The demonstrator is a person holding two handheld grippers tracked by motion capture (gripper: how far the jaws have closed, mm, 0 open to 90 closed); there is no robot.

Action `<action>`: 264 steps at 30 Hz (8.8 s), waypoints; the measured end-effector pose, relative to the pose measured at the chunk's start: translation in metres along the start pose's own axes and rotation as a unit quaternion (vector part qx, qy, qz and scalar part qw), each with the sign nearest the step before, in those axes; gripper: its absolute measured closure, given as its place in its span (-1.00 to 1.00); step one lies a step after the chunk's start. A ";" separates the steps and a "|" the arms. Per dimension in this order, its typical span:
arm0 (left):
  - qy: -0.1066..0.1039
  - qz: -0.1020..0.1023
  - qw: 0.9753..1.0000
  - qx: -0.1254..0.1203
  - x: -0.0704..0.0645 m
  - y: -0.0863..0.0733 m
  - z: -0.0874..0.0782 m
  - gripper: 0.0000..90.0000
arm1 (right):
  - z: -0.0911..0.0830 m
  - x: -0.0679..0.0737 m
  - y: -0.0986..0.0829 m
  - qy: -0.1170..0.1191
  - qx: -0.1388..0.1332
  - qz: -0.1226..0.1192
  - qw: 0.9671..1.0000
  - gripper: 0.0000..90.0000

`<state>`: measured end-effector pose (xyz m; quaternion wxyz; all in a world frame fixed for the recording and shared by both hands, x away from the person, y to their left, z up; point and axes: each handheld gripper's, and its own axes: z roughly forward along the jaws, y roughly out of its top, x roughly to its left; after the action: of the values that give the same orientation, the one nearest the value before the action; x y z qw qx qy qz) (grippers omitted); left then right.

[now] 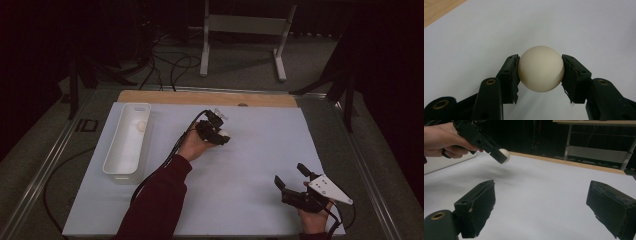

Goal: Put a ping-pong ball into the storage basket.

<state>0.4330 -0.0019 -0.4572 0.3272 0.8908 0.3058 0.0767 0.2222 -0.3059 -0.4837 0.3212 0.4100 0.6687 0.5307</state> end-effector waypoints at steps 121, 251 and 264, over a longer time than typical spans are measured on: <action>0.013 0.002 0.999 -0.046 0.023 -0.019 -0.085 0.14 | 0.000 0.001 0.000 0.000 -0.001 0.001 1.000 -0.82; 0.048 0.010 0.995 -0.083 0.052 -0.061 -0.164 0.14 | -0.001 0.001 0.000 0.002 -0.002 0.003 1.000 -0.82; 0.052 0.009 0.995 -0.084 0.056 -0.067 -0.169 0.14 | -0.001 0.001 0.000 0.001 -0.002 0.003 1.000 -0.82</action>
<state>0.3880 0.1620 -0.3722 0.3837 0.8580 0.3064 0.1510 0.2205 -0.3054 -0.4836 0.3197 0.4103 0.6670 0.5334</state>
